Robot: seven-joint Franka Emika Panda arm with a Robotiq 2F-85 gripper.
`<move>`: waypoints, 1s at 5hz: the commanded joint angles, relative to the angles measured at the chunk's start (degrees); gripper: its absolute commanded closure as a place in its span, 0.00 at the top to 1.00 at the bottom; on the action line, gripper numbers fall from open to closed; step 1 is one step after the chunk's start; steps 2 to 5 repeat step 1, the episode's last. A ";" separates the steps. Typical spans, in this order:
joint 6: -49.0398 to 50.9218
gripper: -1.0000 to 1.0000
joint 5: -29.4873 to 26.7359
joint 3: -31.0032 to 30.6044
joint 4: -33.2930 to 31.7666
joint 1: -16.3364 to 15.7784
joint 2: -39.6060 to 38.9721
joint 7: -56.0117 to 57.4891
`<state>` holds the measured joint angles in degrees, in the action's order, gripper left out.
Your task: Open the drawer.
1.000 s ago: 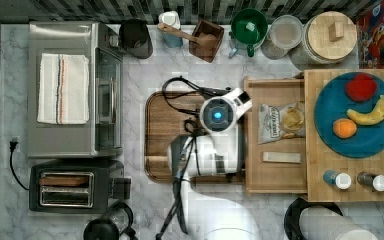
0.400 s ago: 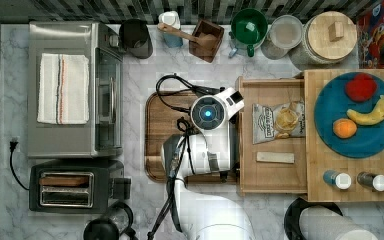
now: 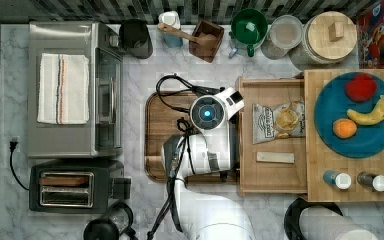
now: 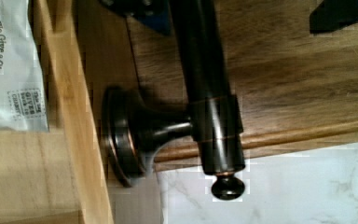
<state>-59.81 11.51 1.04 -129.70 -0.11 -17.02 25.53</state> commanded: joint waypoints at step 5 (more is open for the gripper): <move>-0.73 1.00 -0.61 -4.78 1.55 -5.93 -0.33 -3.74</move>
